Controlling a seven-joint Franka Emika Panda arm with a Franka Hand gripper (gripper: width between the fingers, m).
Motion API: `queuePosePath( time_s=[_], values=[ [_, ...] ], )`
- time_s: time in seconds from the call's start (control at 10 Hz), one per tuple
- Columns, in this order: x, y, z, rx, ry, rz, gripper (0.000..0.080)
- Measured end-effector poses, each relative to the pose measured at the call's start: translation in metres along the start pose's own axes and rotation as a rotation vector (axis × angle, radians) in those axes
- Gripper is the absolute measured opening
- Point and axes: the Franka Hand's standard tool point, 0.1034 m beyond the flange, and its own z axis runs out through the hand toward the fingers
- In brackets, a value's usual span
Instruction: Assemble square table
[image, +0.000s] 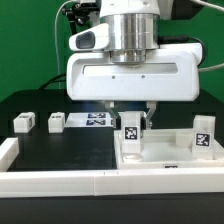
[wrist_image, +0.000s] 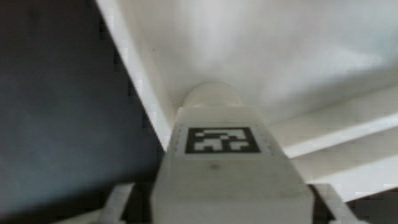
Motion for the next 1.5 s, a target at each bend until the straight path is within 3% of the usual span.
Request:
queuePosePath(
  time_s=[0.6,1.1,1.2,1.3,1.5],
  values=[
    [0.0014,-0.0005,0.0012,0.004,-0.029,0.577,0.029],
    [0.0018,-0.0007,0.0012,0.024,-0.04,0.7,0.0316],
    [0.0016,-0.001,0.0012,0.024,-0.04,0.66,0.0493],
    [0.0011,-0.0027,0.0009,0.025,-0.041,0.623,0.0598],
    [0.0008,-0.0035,0.0009,0.023,-0.035,0.385,0.064]
  ],
)
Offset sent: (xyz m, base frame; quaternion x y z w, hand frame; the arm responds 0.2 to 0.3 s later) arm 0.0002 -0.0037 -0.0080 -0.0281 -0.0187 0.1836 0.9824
